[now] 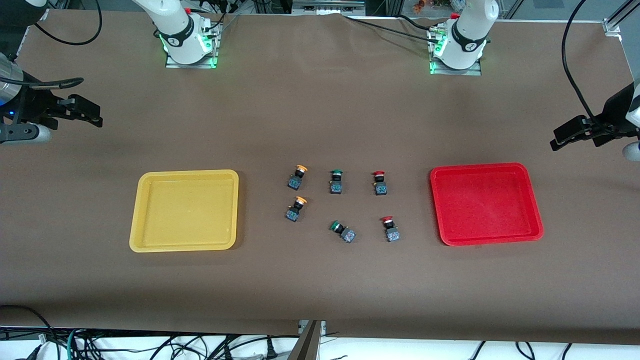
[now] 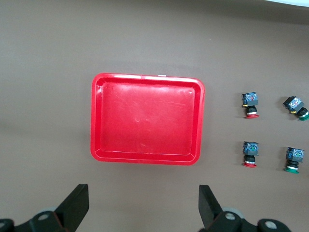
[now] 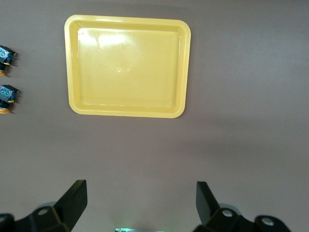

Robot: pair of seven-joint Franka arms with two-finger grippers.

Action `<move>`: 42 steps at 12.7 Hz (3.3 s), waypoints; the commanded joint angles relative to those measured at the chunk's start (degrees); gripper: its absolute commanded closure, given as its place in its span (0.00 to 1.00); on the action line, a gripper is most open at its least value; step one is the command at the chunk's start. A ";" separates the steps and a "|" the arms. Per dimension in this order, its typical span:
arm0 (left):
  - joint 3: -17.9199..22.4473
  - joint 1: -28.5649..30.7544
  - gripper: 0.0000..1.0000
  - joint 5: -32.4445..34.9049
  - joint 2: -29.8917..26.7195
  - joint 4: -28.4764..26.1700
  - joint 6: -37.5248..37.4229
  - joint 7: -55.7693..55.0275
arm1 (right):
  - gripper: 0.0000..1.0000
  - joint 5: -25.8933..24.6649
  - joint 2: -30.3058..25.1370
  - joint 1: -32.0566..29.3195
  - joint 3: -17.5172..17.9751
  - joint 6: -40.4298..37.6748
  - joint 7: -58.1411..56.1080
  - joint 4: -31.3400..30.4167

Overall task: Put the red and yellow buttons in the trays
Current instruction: 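Move the left gripper toward the red buttons while the right gripper approaches orange buttons, then grasp a red button with the left gripper while the right gripper grasps an orange button, then place the red button in the red tray while the right gripper places orange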

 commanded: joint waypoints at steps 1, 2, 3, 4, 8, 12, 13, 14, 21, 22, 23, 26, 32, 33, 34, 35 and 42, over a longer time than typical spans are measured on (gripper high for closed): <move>-0.16 0.55 0.00 -0.47 -0.79 0.31 -0.93 2.00 | 0.00 0.09 -0.08 -0.42 0.52 -0.39 0.18 0.28; 0.18 0.99 0.00 -0.73 -0.79 0.48 -0.93 4.45 | 0.00 0.00 0.00 -0.42 0.52 -0.30 0.18 0.28; 0.01 1.16 0.00 -0.21 -0.53 1.18 -0.93 5.17 | 0.00 0.00 0.09 -0.42 0.52 -0.30 0.10 0.28; -0.07 1.17 0.00 -0.04 -0.35 1.28 -1.19 5.52 | 0.00 0.00 0.27 -0.42 0.52 -0.21 -0.08 0.28; 0.01 1.17 0.00 -0.13 1.05 1.54 -4.18 5.09 | 0.00 0.00 0.88 -0.42 0.52 -0.12 0.01 0.28; -0.60 0.20 0.00 -0.82 3.34 1.63 -4.45 4.13 | 0.00 0.00 0.88 -0.51 0.52 0.05 -0.17 0.45; -1.56 -0.67 0.00 -0.82 3.69 1.72 -4.36 2.47 | 0.00 0.09 1.23 -0.51 0.52 0.05 -0.26 0.63; -2.09 -1.72 0.00 -0.91 4.39 1.72 -4.01 -0.94 | 0.00 -0.17 2.80 -0.33 0.60 0.14 -0.34 0.71; -2.01 -14.63 0.00 -1.70 20.71 6.45 2.46 -9.91 | 0.00 -0.45 11.50 0.54 0.69 5.74 2.27 0.72; -1.92 -16.66 0.00 -1.01 24.57 6.55 7.72 -11.33 | 0.00 0.17 13.78 1.16 0.87 9.42 7.51 0.72; -1.92 -18.50 0.00 -1.00 28.87 6.72 13.25 -11.96 | 0.00 1.39 15.72 3.25 0.87 12.42 12.70 0.72; -1.83 -19.93 0.00 -1.09 36.71 6.90 30.12 -15.21 | 0.00 1.76 22.57 8.97 0.87 22.51 24.58 0.89; -1.39 -21.60 0.00 -0.91 43.93 6.46 41.43 -16.53 | 0.00 1.58 39.35 22.94 0.78 38.89 49.45 11.41; -1.39 -21.86 0.00 -0.91 44.64 6.55 41.61 -16.53 | 0.00 1.49 41.81 24.53 0.69 41.25 52.79 13.35; -1.13 -22.64 0.06 -0.39 45.26 6.46 41.61 -16.45 | 0.00 1.41 43.93 25.85 0.61 43.88 55.61 14.50; -0.26 -23.70 0.07 1.01 45.52 6.55 41.61 -16.53 | 0.00 1.32 45.69 26.82 0.52 45.82 57.99 15.47; 0.01 -23.53 0.71 1.55 46.05 6.73 42.22 -17.59 | 0.01 0.10 51.06 30.34 0.25 51.20 60.74 16.89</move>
